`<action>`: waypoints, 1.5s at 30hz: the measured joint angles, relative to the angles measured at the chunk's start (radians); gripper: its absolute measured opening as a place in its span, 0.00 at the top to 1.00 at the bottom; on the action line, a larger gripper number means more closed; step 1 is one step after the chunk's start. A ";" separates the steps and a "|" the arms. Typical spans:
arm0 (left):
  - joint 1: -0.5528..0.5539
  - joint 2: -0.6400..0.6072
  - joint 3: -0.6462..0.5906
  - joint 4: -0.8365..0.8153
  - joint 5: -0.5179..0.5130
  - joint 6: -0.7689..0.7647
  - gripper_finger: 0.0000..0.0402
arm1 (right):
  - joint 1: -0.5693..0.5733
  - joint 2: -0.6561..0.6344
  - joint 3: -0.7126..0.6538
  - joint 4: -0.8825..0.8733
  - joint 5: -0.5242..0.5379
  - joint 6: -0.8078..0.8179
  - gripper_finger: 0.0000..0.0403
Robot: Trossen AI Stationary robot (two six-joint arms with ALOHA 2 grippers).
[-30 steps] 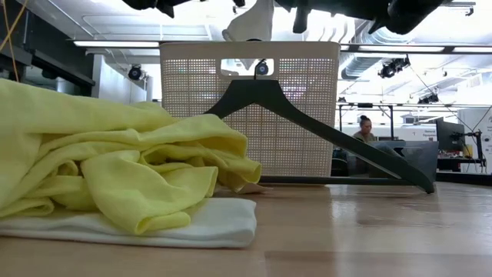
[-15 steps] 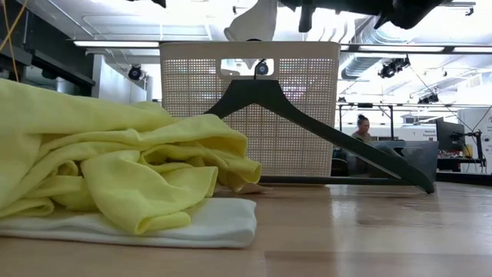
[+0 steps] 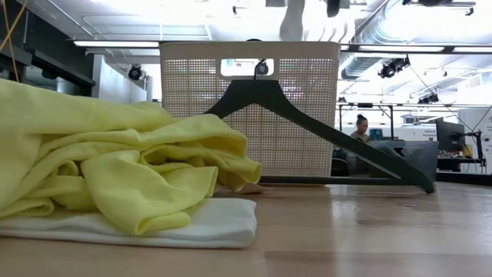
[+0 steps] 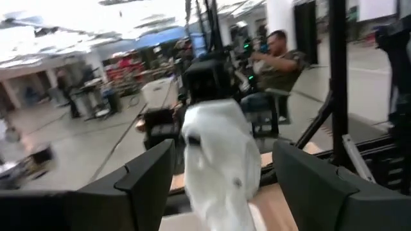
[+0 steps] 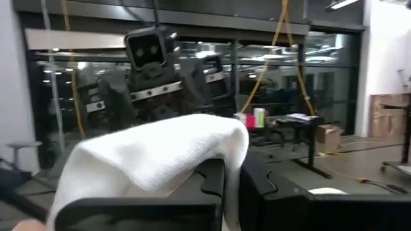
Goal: Pick & Place Cloths
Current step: Put the white sock into the black bin
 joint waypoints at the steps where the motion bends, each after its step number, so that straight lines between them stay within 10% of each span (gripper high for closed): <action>1: 0.000 -0.015 0.000 -0.028 -0.017 0.000 0.36 | 0.000 -0.019 0.000 -0.015 0.010 -0.006 0.99; 12: 0.000 -0.103 0.000 -0.325 -0.158 -0.007 0.35 | 0.009 -0.211 0.001 -0.336 0.463 -0.027 0.99; 21: 0.000 -0.103 0.000 -0.438 -0.210 -0.008 0.35 | -0.014 -0.222 0.001 -0.713 0.836 0.277 0.99; 45: 0.000 -0.103 -0.001 -0.471 -0.209 -0.013 0.35 | -0.351 -0.100 0.000 -1.253 0.765 0.814 0.99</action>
